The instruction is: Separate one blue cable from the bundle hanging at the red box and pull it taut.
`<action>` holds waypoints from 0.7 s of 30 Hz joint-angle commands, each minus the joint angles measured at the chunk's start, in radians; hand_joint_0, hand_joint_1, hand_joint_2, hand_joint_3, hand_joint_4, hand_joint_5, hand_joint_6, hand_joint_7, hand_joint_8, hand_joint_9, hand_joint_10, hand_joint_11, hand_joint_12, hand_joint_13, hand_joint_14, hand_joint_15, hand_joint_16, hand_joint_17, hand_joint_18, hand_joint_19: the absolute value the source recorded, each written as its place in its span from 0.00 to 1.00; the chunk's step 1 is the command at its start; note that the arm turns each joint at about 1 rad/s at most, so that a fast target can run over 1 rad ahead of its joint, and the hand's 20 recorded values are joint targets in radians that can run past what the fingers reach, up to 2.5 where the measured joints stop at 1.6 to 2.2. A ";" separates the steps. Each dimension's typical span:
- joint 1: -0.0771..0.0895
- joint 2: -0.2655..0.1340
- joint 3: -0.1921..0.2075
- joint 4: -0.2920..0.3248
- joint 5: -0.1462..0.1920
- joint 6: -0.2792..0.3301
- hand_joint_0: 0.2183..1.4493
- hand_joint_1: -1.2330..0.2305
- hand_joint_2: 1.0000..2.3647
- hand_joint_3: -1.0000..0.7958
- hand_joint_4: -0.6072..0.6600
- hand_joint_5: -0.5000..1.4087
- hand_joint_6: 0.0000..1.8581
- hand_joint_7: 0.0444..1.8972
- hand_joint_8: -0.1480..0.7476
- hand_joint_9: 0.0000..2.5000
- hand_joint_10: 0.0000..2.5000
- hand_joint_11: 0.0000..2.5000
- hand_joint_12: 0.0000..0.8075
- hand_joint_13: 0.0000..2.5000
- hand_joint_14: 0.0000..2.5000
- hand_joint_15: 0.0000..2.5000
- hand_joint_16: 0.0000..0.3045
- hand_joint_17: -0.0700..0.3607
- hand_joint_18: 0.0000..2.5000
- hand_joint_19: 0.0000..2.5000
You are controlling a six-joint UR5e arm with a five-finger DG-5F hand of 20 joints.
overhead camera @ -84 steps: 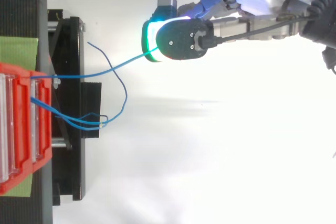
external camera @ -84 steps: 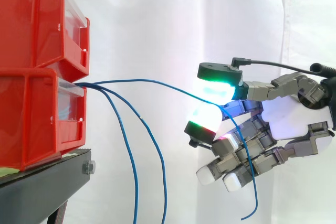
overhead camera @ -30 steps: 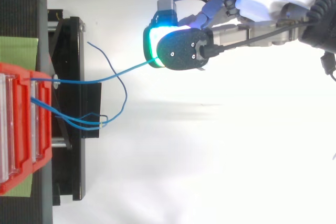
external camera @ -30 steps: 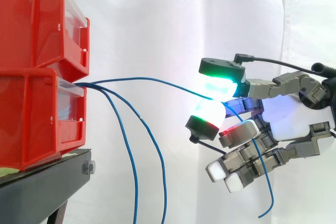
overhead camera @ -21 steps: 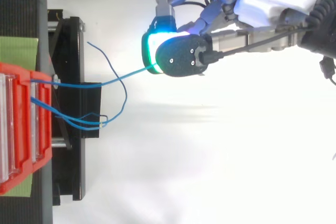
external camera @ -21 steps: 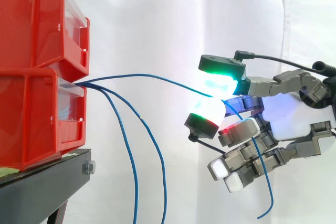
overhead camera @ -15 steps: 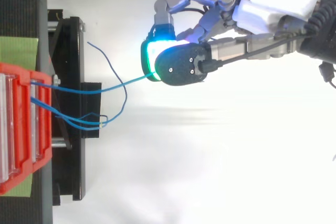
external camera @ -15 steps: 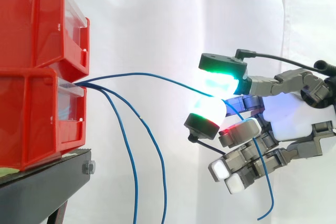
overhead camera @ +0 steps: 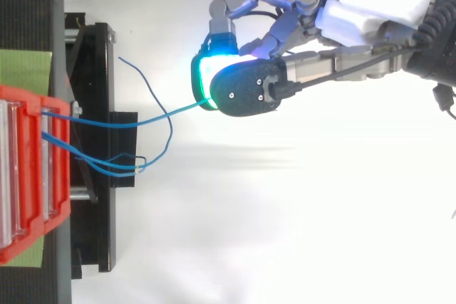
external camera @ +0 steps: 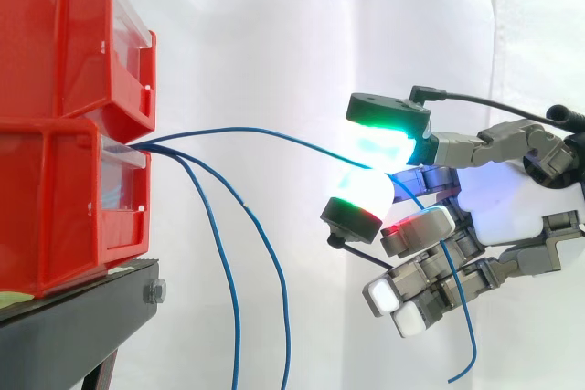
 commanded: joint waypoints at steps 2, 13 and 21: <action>0.000 0.000 0.001 0.000 0.000 0.000 0.48 0.29 0.02 0.43 0.35 0.17 0.53 0.73 0.39 0.47 0.00 0.64 0.40 0.32 0.01 0.32 0.13 0.37 0.23 0.30; 0.000 0.000 0.001 0.000 0.000 0.000 0.48 0.29 0.02 0.43 0.34 0.17 0.53 0.73 0.39 0.47 0.00 0.64 0.40 0.31 0.01 0.30 0.13 0.37 0.23 0.29; 0.000 0.000 0.001 0.000 0.002 0.000 0.48 0.29 0.02 0.43 0.35 0.17 0.53 0.73 0.39 0.47 0.00 0.64 0.41 0.31 0.01 0.30 0.13 0.37 0.23 0.30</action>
